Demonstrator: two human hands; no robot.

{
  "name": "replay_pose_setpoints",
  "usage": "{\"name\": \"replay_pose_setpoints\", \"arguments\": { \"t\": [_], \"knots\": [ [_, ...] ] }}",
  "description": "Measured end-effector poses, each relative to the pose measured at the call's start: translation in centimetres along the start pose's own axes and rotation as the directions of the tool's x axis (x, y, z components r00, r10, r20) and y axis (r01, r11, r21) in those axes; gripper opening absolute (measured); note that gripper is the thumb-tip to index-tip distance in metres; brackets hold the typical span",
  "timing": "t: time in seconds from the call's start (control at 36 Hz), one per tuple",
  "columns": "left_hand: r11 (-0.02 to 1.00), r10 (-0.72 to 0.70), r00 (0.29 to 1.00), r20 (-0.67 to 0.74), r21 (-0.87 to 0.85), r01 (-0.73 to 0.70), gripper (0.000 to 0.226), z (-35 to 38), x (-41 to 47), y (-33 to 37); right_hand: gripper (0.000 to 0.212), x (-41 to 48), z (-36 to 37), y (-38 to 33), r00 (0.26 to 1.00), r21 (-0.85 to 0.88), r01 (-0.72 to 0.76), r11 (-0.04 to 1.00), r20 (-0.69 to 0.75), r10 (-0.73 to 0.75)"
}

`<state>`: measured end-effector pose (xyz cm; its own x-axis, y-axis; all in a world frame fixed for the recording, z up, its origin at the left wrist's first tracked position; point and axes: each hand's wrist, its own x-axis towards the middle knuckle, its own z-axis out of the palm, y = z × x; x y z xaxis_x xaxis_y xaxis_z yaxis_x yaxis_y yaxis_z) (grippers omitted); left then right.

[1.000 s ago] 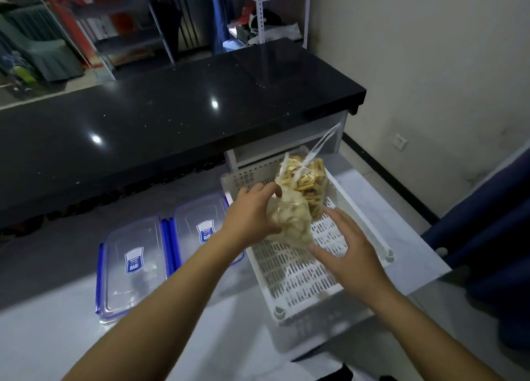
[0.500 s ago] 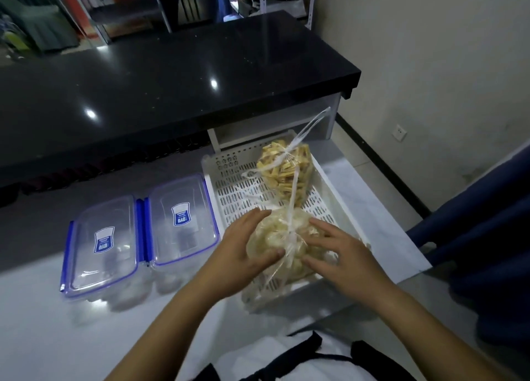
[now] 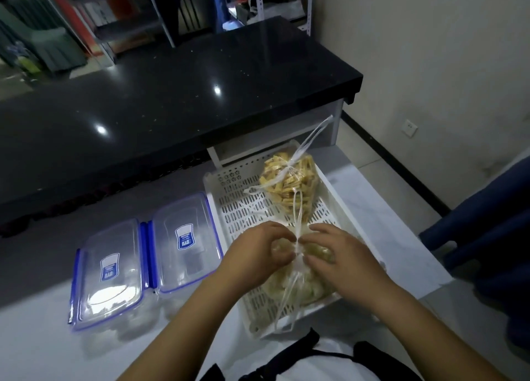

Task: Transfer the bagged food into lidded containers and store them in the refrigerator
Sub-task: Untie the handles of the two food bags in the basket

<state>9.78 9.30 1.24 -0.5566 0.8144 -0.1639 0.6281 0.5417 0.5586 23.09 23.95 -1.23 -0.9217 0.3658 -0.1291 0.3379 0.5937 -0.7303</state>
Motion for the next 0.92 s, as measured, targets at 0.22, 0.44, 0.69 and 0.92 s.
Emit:
{"name": "replay_pose_setpoints", "arguments": {
  "t": [0.22, 0.44, 0.69, 0.92],
  "knots": [
    [0.999, 0.017, 0.982, -0.19, 0.045, -0.009, 0.015, 2.1, -0.8, -0.4, 0.019, 0.0, 1.6, 0.2, 0.987, 0.027, 0.049, 0.998, -0.155, -0.044],
    [0.997, 0.076, 0.956, -0.283, 0.051, -0.064, 0.004, 2.5, -1.4, -0.3, 0.016, 0.2, 1.4, 0.3, 0.989, 0.066, 0.059, 0.996, -0.138, -0.049],
    [0.981, -0.03, 0.954, -0.299, -0.19, -0.028, 0.006, 1.9, -1.7, -1.3, 0.016, 0.6, 1.2, -0.8, 0.969, 0.192, 0.111, 0.975, -0.241, -0.063],
    [0.867, -0.139, 0.909, -0.393, -0.492, -0.08, 0.018, -0.2, -3.1, -1.5, 0.009, 0.2, -1.5, -2.3, 0.938, 0.301, 0.169, 0.939, -0.341, -0.06]
  ]
}}
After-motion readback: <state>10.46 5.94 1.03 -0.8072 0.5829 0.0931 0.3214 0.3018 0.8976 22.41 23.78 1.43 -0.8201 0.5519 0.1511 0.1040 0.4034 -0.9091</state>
